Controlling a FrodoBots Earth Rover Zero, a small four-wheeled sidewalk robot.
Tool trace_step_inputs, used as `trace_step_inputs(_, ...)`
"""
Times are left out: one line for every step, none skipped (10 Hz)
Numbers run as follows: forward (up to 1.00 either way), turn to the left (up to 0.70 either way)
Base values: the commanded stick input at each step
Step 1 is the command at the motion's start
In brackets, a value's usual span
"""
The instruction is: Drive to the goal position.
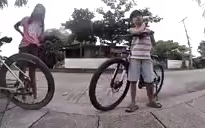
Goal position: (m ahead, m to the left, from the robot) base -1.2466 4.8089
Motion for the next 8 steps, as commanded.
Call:
trace_step_inputs(0.0, 0.0)
trace_step_inputs(0.0, 0.0)
trace_step_inputs(0.0, 0.0)
trace_step_inputs(0.0, 0.0)
trace_step_inputs(-0.7, 0.0)
trace_step_inputs(-0.59, 0.0)
trace_step_inputs(0.0, 0.0)
trace_step_inputs(-0.46, 0.0)
